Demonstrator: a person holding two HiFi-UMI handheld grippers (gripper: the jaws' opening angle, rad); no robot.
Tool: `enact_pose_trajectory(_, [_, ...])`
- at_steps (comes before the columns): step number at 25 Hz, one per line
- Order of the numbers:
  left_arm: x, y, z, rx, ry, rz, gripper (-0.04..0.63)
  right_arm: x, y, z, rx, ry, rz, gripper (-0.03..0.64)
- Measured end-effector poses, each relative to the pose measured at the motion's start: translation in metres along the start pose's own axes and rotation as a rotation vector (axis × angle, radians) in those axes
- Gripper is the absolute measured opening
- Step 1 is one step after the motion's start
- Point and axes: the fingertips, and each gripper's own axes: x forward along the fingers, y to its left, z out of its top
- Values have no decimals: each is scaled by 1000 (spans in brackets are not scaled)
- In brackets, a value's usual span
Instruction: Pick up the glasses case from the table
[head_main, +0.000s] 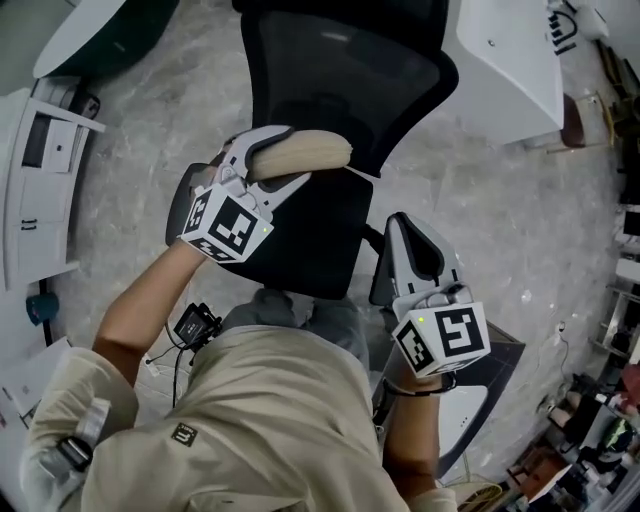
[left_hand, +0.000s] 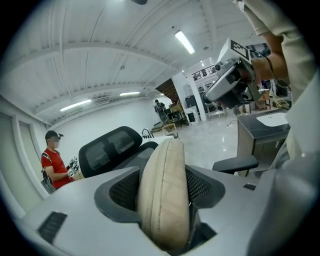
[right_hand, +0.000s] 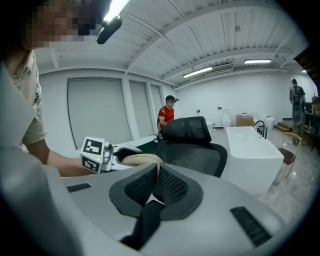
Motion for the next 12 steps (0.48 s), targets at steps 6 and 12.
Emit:
enact_pose_trajectory(6, [-42, 20, 16, -62, -68, 77, 281, -2, 15, 14, -25, -16, -5, 28])
enact_pose_trajectory(12, [-90, 31, 49, -176, -198, 112, 279, -5, 35, 30, -33, -45, 6, 28])
